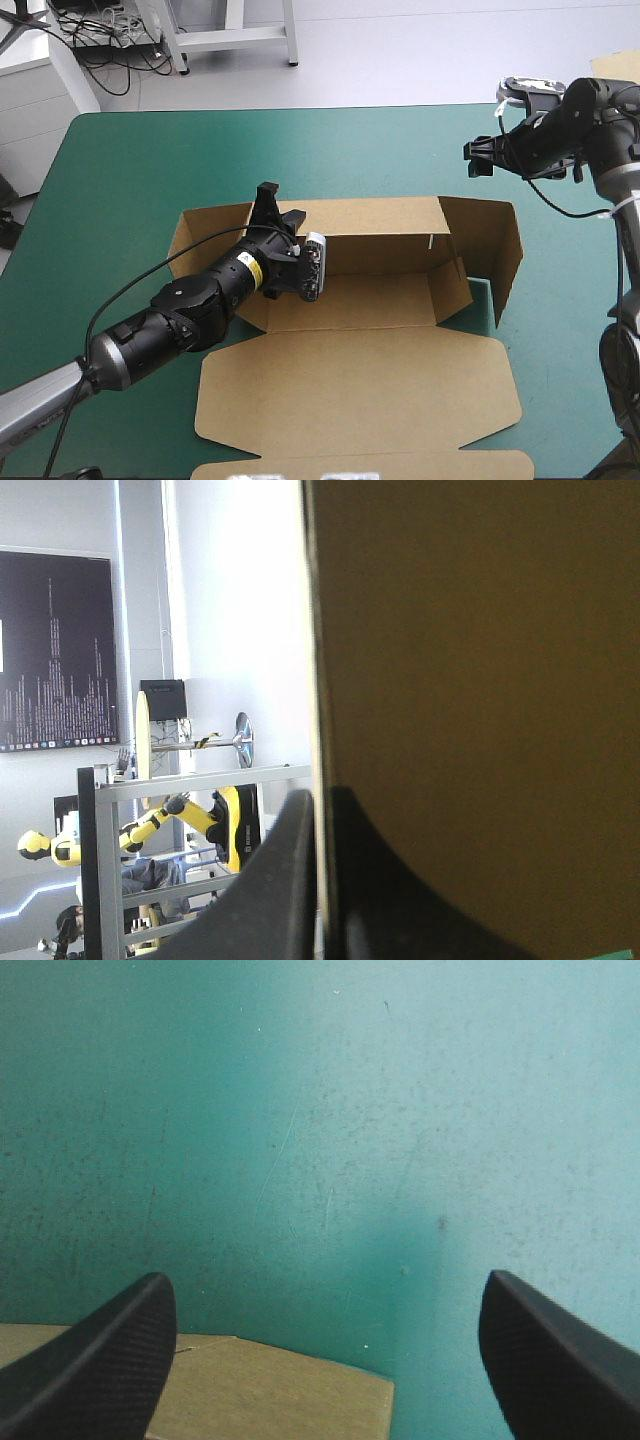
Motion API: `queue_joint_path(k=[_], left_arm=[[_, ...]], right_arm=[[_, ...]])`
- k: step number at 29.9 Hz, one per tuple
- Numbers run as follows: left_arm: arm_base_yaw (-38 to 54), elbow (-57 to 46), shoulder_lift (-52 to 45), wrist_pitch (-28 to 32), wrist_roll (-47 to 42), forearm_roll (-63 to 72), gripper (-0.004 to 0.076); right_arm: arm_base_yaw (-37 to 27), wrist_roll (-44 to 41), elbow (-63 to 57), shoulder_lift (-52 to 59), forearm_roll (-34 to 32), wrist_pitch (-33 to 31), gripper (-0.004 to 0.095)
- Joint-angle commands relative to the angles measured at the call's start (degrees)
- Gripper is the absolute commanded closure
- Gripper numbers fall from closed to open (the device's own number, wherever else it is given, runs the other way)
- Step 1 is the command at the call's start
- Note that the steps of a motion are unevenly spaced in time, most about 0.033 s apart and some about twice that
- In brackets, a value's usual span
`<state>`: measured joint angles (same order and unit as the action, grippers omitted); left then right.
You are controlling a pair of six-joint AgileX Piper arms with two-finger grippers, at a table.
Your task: Fold the box
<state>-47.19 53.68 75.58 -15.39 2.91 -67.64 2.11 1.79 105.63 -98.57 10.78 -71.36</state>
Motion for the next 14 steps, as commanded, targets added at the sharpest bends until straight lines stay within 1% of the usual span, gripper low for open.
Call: queue_joint_path(k=[1,4,8,11,14], left_arm=[[-0.31,1.26,-1.44,1.35,-0.90,-0.70,0.0734],[-0.31,1.26,-1.43,1.61,-0.90,-0.70,0.0734],[-0.31,1.26,-1.34,1.75,-0.90,-0.70,0.0734],[-0.31,1.26,-1.34,1.79,-0.90,-0.70,0.0734],[-0.31,1.26,-1.34,1.79,-0.90,-0.70,0.0734]], right_arm=[[-0.55,0.22,1.92,2.57,0.95,-0.50,0.0140],[-0.55,0.55,0.49,2.57,0.95,-0.50,0.0140],[-0.55,1.02,-4.33,2.57,0.95,-0.50,0.0140],[-0.55,2.50,-7.28,3.25,2.23,-0.50,0.0140],[-0.55,3.18,-9.28,4.32,1.71,-0.50,0.0142]])
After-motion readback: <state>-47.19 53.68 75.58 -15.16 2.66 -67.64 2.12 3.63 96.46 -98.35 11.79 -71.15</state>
